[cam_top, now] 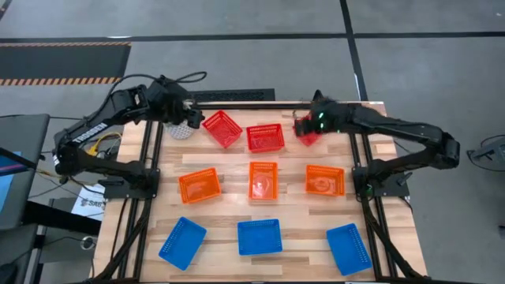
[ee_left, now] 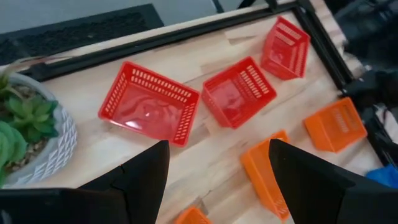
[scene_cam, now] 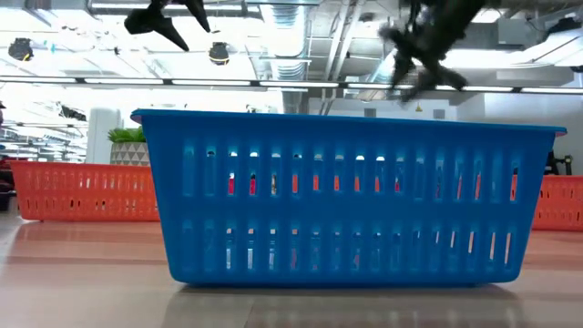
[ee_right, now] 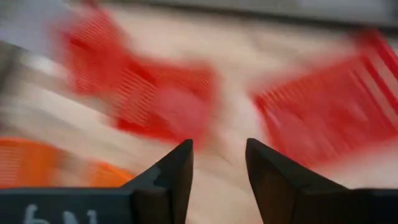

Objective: Stack baskets by color
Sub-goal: Stack the middle red bin on top of the left red bin

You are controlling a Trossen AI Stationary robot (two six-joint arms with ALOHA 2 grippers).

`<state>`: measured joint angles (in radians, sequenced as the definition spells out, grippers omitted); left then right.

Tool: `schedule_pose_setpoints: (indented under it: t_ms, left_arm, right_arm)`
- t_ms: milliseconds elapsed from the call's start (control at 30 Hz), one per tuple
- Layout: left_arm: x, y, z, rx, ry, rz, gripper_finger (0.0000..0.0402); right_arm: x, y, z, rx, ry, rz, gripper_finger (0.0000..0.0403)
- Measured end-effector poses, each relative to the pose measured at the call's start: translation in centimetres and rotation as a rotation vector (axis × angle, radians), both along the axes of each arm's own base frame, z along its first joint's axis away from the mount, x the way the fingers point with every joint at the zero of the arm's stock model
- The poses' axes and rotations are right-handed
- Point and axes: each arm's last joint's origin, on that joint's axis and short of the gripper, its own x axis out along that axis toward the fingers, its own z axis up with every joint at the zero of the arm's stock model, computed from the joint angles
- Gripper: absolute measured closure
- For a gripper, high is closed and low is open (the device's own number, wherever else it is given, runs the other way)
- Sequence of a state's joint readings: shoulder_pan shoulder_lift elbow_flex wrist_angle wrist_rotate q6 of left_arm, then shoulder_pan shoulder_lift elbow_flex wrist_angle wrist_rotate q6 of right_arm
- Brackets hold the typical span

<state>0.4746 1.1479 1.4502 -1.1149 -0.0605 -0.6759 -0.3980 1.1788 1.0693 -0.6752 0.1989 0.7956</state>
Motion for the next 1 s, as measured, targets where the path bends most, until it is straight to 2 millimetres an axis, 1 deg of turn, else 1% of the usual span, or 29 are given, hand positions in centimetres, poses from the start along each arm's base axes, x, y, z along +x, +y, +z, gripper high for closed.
schedule_pose_setpoints:
  t_ms: [133,233,300,367,467,533,667,767,833,867,933,1000]
  left_arm:
    - [-1.2,0.1,0.6,0.017,-0.027,-0.029,0.0139]
    - [-2.2,0.1,1.0,0.052,-0.037,-0.025,0.0139]
    - [-2.8,0.1,1.3,0.076,-0.043,-0.005,0.0139]
    - [-3.4,0.1,1.6,0.104,-0.05,0.007,0.0139]
    - [-4.2,0.1,1.9,0.13,-0.058,0.017,0.0139]
    - [-4.5,0.1,2.0,0.139,-0.061,0.025,0.0139]
    - [-4.8,0.1,2.1,0.152,-0.058,0.033,0.0139]
    - [-4.8,0.1,2.0,0.157,-0.053,0.03,0.0139]
    - [-4.8,0.1,2.0,0.158,-0.053,0.029,0.0139]
    - [-4.8,0.1,2.0,0.16,-0.051,0.027,0.0139]
    - [-4.8,0.1,2.0,0.162,-0.048,0.026,0.0139]
    - [-4.8,0.1,2.0,0.162,-0.048,0.028,0.0139]
  right_arm:
    - [0.5,-0.7,4.1,-0.185,-0.254,0.047,0.0254]
    - [0.6,-1.0,6.5,-0.351,-0.386,0.088,0.0264]
    - [0.5,-0.8,7.2,-0.422,-0.409,0.127,0.0272]
    - [0.4,-0.2,7.1,-0.418,-0.389,0.215,0.0283]
    - [0.6,1.2,5.3,-0.282,-0.259,0.358,0.03]
    - [1.0,2.3,3.6,-0.171,-0.148,0.392,0.0312]
    - [2.3,4.8,0.4,-0.02,0.077,0.488,0.0332]
    - [4.0,6.6,-1.8,0.043,0.188,0.547,0.0339]
    - [5.5,7.3,-3.6,0.08,0.246,0.521,0.0341]
    - [6.3,7.3,-4.4,0.092,0.26,0.476,0.0341]
    - [7.3,6.8,-6.4,0.141,0.306,0.336,0.0341]
    - [8.1,5.9,-8.3,0.201,0.361,0.27,0.0335]
